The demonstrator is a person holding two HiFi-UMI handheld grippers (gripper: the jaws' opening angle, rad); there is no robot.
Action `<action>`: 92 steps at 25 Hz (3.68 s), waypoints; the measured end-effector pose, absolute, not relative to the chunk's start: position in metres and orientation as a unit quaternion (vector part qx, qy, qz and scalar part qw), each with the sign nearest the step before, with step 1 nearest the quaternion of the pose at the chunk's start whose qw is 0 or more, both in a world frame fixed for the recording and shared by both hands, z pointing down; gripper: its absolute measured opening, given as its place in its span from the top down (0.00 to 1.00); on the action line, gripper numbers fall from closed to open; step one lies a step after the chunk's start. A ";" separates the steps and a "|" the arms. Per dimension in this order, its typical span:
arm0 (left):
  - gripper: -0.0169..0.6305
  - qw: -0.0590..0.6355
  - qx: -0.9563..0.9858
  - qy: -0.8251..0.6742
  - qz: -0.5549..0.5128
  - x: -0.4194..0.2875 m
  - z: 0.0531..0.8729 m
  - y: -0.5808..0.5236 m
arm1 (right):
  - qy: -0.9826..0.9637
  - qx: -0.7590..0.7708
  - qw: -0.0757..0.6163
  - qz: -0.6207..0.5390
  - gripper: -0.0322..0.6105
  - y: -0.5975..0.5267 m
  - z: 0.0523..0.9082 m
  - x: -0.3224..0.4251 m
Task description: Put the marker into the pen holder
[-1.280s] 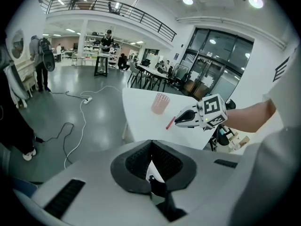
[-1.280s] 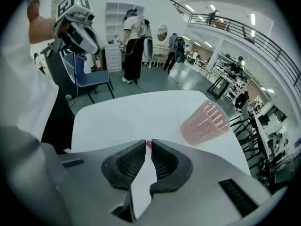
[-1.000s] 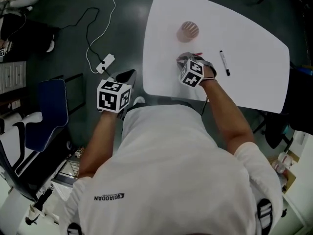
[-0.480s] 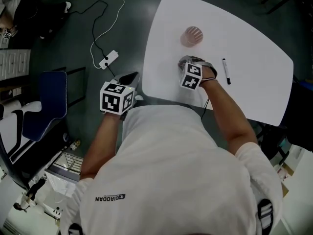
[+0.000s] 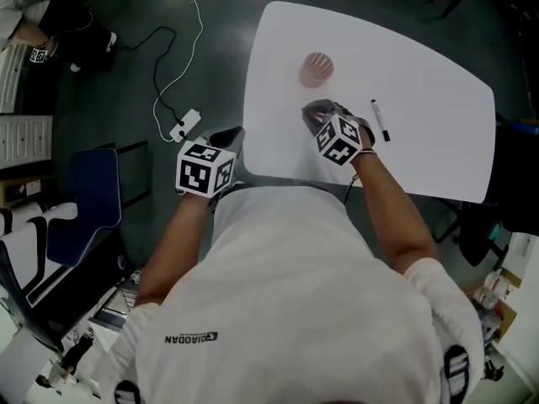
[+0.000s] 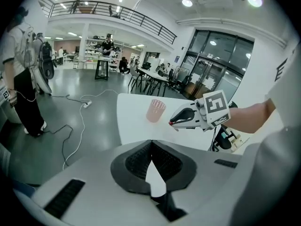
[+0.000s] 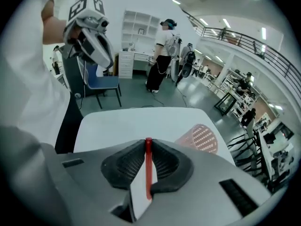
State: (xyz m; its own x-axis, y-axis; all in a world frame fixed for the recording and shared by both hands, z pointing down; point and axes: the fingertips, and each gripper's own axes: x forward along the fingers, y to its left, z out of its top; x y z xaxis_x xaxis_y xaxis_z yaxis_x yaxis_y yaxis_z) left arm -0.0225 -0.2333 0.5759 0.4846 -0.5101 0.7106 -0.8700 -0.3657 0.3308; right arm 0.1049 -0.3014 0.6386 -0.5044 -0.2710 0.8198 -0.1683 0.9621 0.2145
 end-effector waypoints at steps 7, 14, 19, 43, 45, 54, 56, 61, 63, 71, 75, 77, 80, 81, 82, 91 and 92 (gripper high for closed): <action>0.93 0.329 0.801 -0.430 0.256 -0.029 0.568 -0.237 | -0.896 0.240 0.367 0.066 0.85 -0.308 0.590 0.115; 0.93 0.326 0.790 -0.452 0.255 -0.053 0.559 -0.233 | -0.882 0.351 0.183 0.256 0.85 -0.350 0.558 0.144; 0.93 0.329 0.781 -0.467 0.253 -0.068 0.558 -0.222 | -0.863 0.408 0.081 0.288 0.85 -0.401 0.517 0.159; 0.93 0.332 0.764 -0.500 0.238 -0.114 0.551 -0.182 | -0.801 0.495 0.148 0.302 0.78 -0.422 0.589 0.170; 0.93 0.329 0.770 -0.493 0.238 -0.114 0.551 -0.180 | -0.800 0.502 0.150 0.294 0.78 -0.413 0.583 0.172; 0.93 0.307 0.800 -0.456 0.242 -0.107 0.548 -0.170 | -0.840 0.426 0.149 0.300 0.88 -0.310 0.567 0.136; 0.93 0.298 0.804 -0.450 0.250 -0.110 0.549 -0.166 | -0.842 0.421 0.148 0.304 0.90 -0.279 0.565 0.129; 0.93 0.286 0.820 -0.424 0.258 -0.118 0.553 -0.156 | -0.841 0.419 0.166 0.300 0.92 -0.204 0.568 0.116; 0.93 0.282 0.827 -0.410 0.261 -0.116 0.555 -0.153 | -0.837 0.425 0.178 0.297 0.92 -0.183 0.574 0.115; 0.93 0.265 0.856 -0.348 0.274 -0.056 0.558 -0.146 | -0.807 0.475 0.185 0.299 0.92 -0.138 0.581 0.168; 0.93 0.258 0.861 -0.333 0.284 -0.025 0.557 -0.145 | -0.797 0.490 0.195 0.294 0.92 -0.133 0.591 0.203; 0.93 0.258 0.860 -0.331 0.291 -0.013 0.557 -0.148 | -0.794 0.495 0.193 0.296 0.92 -0.137 0.595 0.218; 0.93 0.258 0.859 -0.331 0.295 0.006 0.557 -0.157 | -0.793 0.498 0.194 0.293 0.92 -0.146 0.596 0.241; 0.93 0.260 0.858 -0.331 0.295 0.015 0.558 -0.160 | -0.793 0.498 0.197 0.289 0.92 -0.151 0.596 0.250; 0.93 0.264 0.857 -0.330 0.295 0.025 0.559 -0.165 | -0.795 0.497 0.200 0.285 0.92 -0.155 0.596 0.259; 0.93 0.304 0.845 -0.332 0.290 0.108 0.569 -0.189 | -0.794 0.489 0.230 0.278 0.92 -0.198 0.620 0.343; 0.93 0.305 0.842 -0.335 0.293 0.113 0.570 -0.190 | -0.791 0.491 0.238 0.277 0.92 -0.204 0.626 0.354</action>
